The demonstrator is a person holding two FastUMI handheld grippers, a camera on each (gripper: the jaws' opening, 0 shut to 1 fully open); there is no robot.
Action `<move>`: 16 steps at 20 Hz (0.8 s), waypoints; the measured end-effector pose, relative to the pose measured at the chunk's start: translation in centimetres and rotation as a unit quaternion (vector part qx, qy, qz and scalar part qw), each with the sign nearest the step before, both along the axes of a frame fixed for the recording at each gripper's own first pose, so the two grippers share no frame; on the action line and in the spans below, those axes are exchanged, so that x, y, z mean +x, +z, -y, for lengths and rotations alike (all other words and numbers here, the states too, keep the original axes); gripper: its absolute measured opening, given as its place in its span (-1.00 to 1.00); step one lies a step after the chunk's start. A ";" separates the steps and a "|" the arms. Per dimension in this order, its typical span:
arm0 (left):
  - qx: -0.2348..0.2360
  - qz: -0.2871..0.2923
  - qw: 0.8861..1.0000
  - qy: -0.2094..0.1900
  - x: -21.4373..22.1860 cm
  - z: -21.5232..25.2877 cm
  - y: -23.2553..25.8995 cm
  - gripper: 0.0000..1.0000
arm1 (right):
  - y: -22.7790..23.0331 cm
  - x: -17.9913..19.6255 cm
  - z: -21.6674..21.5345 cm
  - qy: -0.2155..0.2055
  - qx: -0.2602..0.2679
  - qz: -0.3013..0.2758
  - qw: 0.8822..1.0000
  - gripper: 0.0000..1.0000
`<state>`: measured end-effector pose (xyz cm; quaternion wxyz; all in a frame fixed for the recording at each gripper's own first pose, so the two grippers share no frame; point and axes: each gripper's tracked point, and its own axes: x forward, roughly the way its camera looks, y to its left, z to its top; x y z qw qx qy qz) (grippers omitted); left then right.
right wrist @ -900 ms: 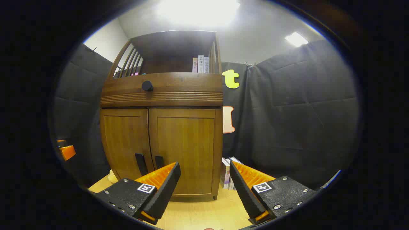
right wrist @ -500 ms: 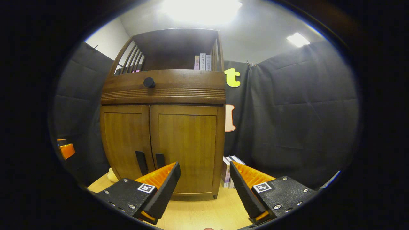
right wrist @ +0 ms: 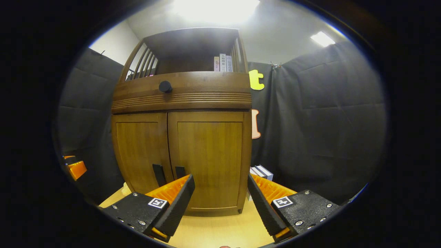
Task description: Open the right door of the double-door shoe cabinet with the right hand, and open the left door with the left hand.
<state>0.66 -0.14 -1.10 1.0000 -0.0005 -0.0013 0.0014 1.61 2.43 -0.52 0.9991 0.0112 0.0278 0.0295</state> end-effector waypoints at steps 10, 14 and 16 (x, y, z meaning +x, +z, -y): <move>0.011 -0.007 1.000 0.005 -0.7 -1.3 -1.9 0.87 | 0.8 4.6 -5.0 0.045 0.005 -0.009 0.999 0.91; 0.013 -0.016 1.000 0.013 -1.4 -2.6 -2.7 0.87 | 0.1 7.1 -7.4 0.061 0.007 -0.021 0.998 0.93; 0.011 -0.023 1.000 0.017 -2.0 -2.7 -3.0 0.87 | -0.6 8.5 -8.7 0.068 0.004 -0.027 0.997 0.93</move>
